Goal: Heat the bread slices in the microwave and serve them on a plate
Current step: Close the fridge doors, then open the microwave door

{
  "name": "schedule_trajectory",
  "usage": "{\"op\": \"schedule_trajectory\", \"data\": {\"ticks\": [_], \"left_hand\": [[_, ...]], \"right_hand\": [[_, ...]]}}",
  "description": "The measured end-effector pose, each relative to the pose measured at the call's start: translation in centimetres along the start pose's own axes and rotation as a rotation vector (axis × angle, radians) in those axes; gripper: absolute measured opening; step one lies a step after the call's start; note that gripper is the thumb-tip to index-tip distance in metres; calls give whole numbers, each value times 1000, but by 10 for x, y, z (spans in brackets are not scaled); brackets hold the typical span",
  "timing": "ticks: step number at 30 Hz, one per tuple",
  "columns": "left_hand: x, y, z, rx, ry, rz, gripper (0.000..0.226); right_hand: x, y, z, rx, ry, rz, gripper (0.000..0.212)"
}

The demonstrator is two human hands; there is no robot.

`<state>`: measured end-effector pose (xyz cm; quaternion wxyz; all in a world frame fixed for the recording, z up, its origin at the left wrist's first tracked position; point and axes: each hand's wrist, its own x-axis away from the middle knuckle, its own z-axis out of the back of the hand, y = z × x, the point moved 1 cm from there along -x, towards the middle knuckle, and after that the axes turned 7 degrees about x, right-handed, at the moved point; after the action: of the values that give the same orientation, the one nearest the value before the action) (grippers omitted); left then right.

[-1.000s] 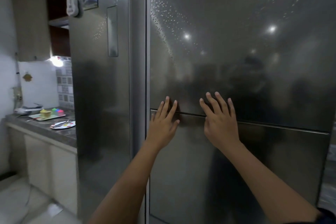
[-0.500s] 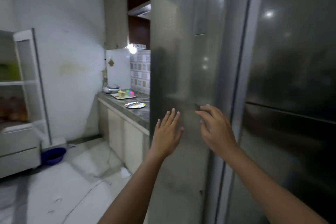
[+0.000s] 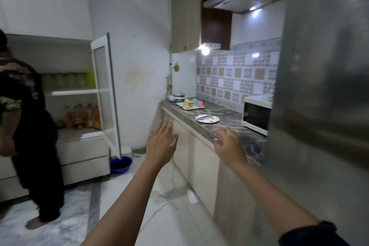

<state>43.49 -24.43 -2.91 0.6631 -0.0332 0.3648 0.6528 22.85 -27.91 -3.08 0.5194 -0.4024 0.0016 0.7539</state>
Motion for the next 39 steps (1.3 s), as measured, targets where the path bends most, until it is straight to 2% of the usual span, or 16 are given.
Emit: {"op": "schedule_trajectory", "data": {"ticks": [4,10,13,17,23,31,35,39], "left_hand": [[-26,-68,6,-25,32,105,55],[-83,-148,-21,-66,17,208,55],[-130,-176,-52,-91,-1,213,56],[-218,-196,-100,-70,-9,219,57],[-361,-195,-184,-7,-24,165,57],[-488,-172,-313,162,-148,90,57],[-556,-132,-382,230,-222,-54,55],[-615,-78,-455,347,-312,-244,51]], "right_hand": [[-52,-16,-65,-52,-55,-33,36],[-110,-28,-169,-83,-164,12,36],[-147,-12,-216,-58,-209,57,36],[-224,31,-264,-86,-231,25,38],[-353,123,-299,-105,-168,-72,37],[-419,241,-322,-30,-163,-262,39],[-460,307,-306,72,-110,-357,36],[-492,372,-284,154,20,-468,35]]}}
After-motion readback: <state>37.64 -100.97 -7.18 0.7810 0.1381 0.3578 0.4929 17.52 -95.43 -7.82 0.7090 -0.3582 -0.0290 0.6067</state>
